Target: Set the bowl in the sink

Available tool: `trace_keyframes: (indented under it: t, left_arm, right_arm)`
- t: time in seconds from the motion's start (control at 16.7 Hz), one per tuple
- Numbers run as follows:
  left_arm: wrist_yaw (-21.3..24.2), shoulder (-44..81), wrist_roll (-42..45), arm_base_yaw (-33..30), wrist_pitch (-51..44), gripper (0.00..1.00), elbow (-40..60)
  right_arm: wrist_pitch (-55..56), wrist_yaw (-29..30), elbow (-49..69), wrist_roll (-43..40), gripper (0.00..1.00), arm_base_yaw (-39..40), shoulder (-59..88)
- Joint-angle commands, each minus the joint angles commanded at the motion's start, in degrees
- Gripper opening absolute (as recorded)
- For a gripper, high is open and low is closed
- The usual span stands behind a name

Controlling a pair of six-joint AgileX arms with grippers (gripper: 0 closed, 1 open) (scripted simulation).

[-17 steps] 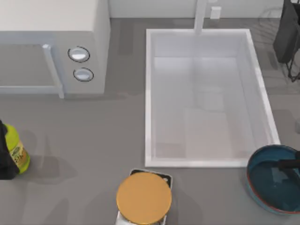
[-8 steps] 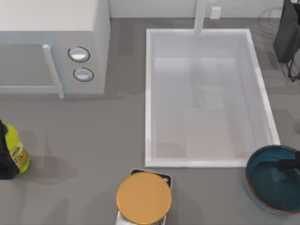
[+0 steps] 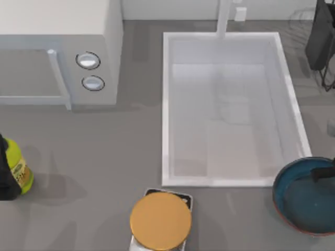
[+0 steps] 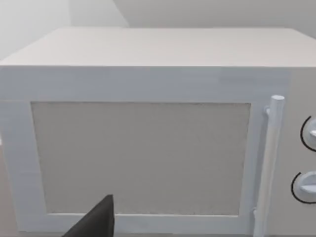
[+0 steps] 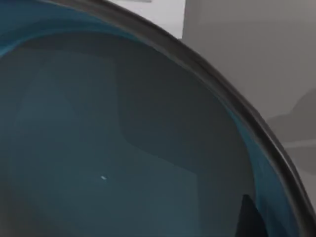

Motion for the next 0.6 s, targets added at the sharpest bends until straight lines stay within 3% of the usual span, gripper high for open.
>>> trace_keyframes:
  t: [0.3, 0.6]
  left_arm:
    - [0.0, 0.0, 0.0, 0.0, 0.0, 1.00, 0.0]
    - [0.0, 0.0, 0.0, 0.0, 0.0, 1.00, 0.0]
  right_arm:
    - [-18.5, -1.6, 13.1, -1.0, 0.00, -0.3, -4.1]
    - [-24.9, -3.2, 20.5, 0.9, 0.00, -3.7, -5.8]
